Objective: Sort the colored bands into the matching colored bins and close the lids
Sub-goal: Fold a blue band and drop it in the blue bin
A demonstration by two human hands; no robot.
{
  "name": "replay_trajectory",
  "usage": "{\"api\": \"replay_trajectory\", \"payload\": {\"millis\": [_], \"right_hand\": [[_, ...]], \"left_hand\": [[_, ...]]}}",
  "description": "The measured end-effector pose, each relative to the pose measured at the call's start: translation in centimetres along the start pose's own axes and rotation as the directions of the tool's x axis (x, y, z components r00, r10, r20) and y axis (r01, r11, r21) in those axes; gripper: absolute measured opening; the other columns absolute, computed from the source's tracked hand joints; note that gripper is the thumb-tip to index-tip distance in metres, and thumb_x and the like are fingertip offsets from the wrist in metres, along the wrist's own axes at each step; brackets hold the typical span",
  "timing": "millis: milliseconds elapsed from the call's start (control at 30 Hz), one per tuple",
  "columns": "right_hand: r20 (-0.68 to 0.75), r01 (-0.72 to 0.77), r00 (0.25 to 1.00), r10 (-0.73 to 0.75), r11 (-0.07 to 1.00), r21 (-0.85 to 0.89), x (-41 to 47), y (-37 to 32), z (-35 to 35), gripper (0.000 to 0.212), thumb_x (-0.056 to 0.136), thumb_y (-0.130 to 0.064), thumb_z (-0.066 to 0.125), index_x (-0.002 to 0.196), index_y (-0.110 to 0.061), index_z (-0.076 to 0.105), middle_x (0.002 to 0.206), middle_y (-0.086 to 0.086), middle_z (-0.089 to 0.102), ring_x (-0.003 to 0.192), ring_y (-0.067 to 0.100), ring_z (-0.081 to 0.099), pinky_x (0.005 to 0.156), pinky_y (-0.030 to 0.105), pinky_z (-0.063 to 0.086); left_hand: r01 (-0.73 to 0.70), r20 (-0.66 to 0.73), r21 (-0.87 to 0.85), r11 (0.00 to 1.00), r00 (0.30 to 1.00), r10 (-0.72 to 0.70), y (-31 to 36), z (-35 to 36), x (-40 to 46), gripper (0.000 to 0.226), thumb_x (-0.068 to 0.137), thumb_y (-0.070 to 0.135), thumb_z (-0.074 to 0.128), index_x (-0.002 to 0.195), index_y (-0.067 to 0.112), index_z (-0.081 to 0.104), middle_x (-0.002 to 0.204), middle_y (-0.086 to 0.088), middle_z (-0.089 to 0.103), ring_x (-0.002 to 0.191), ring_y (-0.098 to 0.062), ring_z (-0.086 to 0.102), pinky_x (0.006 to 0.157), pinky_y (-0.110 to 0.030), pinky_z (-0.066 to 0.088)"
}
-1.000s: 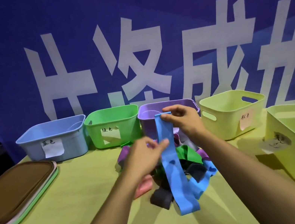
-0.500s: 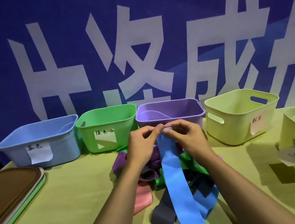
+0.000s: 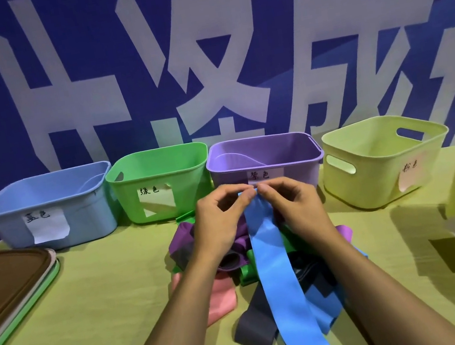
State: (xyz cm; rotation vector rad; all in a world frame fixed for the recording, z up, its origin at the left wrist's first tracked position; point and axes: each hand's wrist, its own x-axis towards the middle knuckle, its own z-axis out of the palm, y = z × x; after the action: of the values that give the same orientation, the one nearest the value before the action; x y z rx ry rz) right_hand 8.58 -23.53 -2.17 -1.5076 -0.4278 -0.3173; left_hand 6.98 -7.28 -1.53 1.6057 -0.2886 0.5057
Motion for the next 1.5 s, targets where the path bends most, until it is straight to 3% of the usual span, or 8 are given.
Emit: {"api": "replay_trajectory", "payload": {"millis": [233, 467, 633, 733, 867, 1133, 1267, 1500], "right_hand": [[0.003, 0.023, 1.0, -0.023, 0.999, 0.047, -0.33, -0.39, -0.51, 0.011, 0.093, -0.008, 0.072, 0.103, -0.006, 0.075, 0.094, 0.0, 0.079, 0.085, 0.006, 0.071, 0.072, 0.018, 0.053], [0.007, 0.016, 1.0, -0.016, 0.998, 0.056, -0.33, -0.19, -0.67, 0.014, 0.091, -0.008, 0.075, 0.102, -0.016, 0.075, 0.102, 0.009, 0.078, 0.092, 0.021, 0.069, 0.082, 0.038, 0.057], [0.022, 0.029, 0.999, -0.03, 0.998, 0.054, -0.46, -0.32, -0.68, 0.015, 0.092, -0.007, 0.074, 0.105, -0.014, 0.074, 0.105, 0.005, 0.078, 0.096, 0.019, 0.072, 0.082, 0.03, 0.056], [0.017, 0.012, 1.0, -0.013, 0.996, 0.084, -0.46, -0.38, -0.58, 0.018, 0.092, -0.006, 0.073, 0.108, -0.013, 0.073, 0.107, 0.004, 0.078, 0.098, 0.014, 0.073, 0.082, 0.025, 0.055], [-0.016, -0.041, 0.999, 0.043, 0.992, 0.121, -0.44, -0.65, -0.37, 0.016, 0.091, -0.005, 0.073, 0.104, -0.015, 0.075, 0.098, 0.001, 0.08, 0.082, 0.003, 0.071, 0.067, 0.014, 0.051], [-0.026, -0.13, 0.991, 0.134, 0.984, 0.12, -0.62, -0.84, -0.08, 0.02, 0.091, -0.034, 0.07, 0.096, -0.016, 0.078, 0.084, -0.003, 0.077, 0.077, 0.009, 0.067, 0.066, 0.024, 0.052], [-0.062, -0.115, 0.991, 0.121, 0.988, 0.101, -0.44, -0.84, -0.01, 0.013, 0.094, -0.025, 0.071, 0.086, -0.017, 0.077, 0.071, -0.007, 0.072, 0.062, 0.002, 0.06, 0.057, 0.018, 0.048], [-0.034, -0.062, 0.997, 0.065, 0.994, 0.091, -0.51, -0.57, -0.26, 0.007, 0.094, -0.014, 0.072, 0.097, -0.011, 0.077, 0.093, 0.003, 0.079, 0.083, 0.008, 0.069, 0.072, 0.022, 0.054]], "left_hand": [[-0.018, 0.001, -0.123, 0.992, 1.0, 0.018, 0.22, 0.35, -0.29, 0.028, 0.085, 0.005, 0.079, 0.089, 0.033, 0.08, 0.096, 0.003, 0.08, 0.092, -0.011, 0.074, 0.085, -0.023, 0.055], [0.003, 0.034, -0.124, 0.992, 0.999, 0.001, 0.35, 0.46, -0.5, 0.019, 0.087, 0.007, 0.077, 0.101, 0.02, 0.075, 0.1, 0.005, 0.079, 0.096, -0.01, 0.074, 0.087, -0.021, 0.055], [0.07, -0.003, -0.074, 0.995, 0.998, -0.07, 0.22, 0.65, -0.62, 0.012, 0.082, 0.034, 0.075, 0.087, 0.024, 0.077, 0.083, 0.008, 0.078, 0.08, -0.003, 0.07, 0.08, -0.026, 0.057], [0.055, -0.034, -0.084, 0.995, 0.998, -0.058, 0.18, 0.82, -0.59, 0.009, 0.081, 0.03, 0.076, 0.082, 0.021, 0.076, 0.074, 0.01, 0.075, 0.072, 0.0, 0.065, 0.072, -0.019, 0.053], [0.039, -0.049, -0.078, 0.996, 0.998, -0.043, 0.02, 0.88, -0.58, 0.008, 0.088, 0.012, 0.077, 0.083, 0.018, 0.076, 0.076, 0.01, 0.076, 0.072, 0.0, 0.066, 0.071, -0.015, 0.051], [-0.006, -0.054, -0.086, 0.996, 0.999, 0.001, -0.04, 0.85, -0.6, 0.017, 0.086, 0.005, 0.079, 0.092, 0.02, 0.076, 0.087, 0.008, 0.079, 0.084, -0.005, 0.072, 0.079, -0.019, 0.055], [-0.025, -0.023, -0.092, 0.995, 0.999, 0.022, -0.02, 0.92, -0.7, 0.022, 0.085, 0.001, 0.079, 0.096, 0.019, 0.076, 0.091, 0.005, 0.079, 0.088, -0.009, 0.072, 0.084, -0.023, 0.057], [-0.013, 0.001, -0.094, 0.995, 1.0, 0.013, -0.5, 0.7, -0.71, 0.028, 0.083, 0.003, 0.082, 0.098, 0.025, 0.075, 0.098, 0.002, 0.079, 0.094, -0.014, 0.073, 0.088, -0.027, 0.056]]}}
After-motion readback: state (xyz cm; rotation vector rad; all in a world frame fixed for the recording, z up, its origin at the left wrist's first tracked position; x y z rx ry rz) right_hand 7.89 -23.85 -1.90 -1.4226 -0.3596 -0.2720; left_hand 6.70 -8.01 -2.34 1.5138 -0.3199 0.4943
